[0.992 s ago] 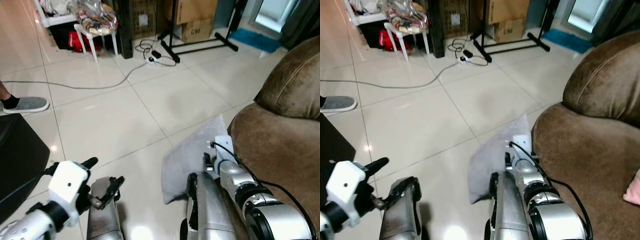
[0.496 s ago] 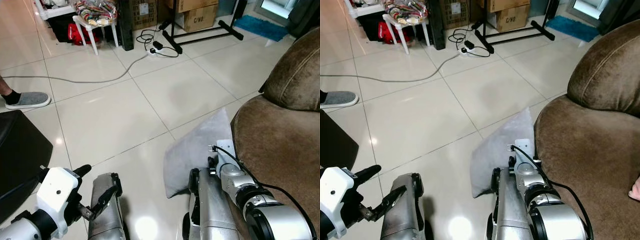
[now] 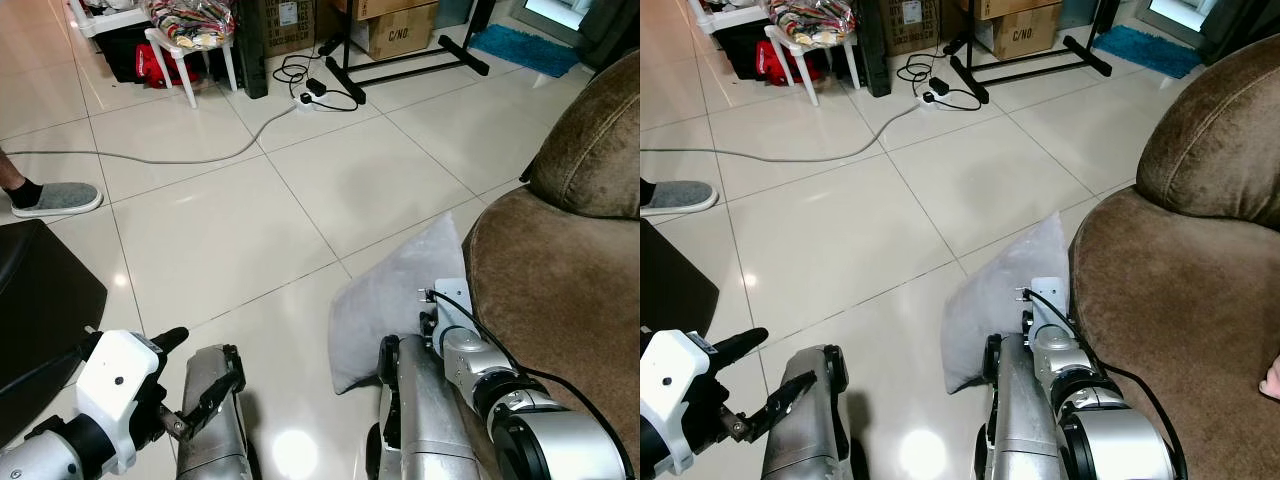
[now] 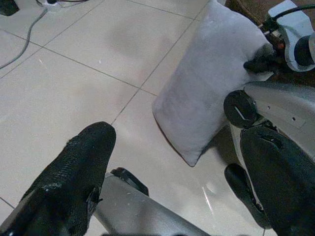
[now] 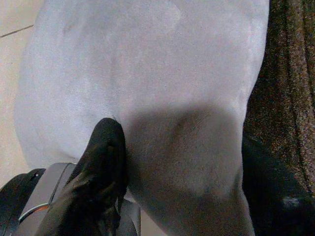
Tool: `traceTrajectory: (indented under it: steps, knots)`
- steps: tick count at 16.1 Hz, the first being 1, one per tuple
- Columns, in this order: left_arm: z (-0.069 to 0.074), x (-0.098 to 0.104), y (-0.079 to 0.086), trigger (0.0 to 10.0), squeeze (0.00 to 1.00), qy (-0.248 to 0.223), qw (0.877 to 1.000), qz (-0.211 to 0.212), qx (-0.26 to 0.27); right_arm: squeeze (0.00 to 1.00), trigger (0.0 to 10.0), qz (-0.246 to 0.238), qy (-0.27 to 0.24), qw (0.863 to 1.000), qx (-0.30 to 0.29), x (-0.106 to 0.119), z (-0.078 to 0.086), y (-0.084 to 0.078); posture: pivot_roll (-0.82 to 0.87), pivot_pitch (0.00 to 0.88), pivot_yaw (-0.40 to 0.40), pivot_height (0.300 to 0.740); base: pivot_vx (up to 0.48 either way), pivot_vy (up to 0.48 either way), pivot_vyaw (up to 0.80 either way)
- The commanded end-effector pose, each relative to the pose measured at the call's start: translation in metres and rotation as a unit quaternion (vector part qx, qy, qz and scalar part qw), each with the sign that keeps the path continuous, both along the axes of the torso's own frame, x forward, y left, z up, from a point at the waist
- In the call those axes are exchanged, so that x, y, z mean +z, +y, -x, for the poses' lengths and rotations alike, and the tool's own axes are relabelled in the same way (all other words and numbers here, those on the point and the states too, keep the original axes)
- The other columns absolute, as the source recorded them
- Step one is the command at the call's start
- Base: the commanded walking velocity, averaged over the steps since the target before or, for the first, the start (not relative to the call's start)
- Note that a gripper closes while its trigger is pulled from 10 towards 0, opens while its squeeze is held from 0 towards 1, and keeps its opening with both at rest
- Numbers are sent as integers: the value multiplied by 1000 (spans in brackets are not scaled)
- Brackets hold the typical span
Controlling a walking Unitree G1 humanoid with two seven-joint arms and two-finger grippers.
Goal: Move the pillow to the sofa from floor
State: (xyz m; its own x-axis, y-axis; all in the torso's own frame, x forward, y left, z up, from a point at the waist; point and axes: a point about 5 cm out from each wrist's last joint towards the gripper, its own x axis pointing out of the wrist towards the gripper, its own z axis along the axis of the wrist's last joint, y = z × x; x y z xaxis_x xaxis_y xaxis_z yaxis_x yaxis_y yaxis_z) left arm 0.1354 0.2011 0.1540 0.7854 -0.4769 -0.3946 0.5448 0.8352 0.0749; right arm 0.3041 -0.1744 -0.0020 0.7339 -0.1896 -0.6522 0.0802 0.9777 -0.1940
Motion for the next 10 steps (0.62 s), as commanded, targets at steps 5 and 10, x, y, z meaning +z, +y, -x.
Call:
traceTrajectory:
  steps: [5, 10]
  knots:
    - [2, 3, -1, 10000, 141, 1, 1000, -3, -9, 0, 0, -13, 12, 1000, -2, -6, 6, 3, 121, 119, 2, 475, 0, 0, 0]
    - [-1, 4, -2, 10000, 145, -3, 1000, 1, -11, 0, 0, -13, 11, 1000, 2, -6, 5, 4, 121, 106, -3, 475, 0, 0, 0]
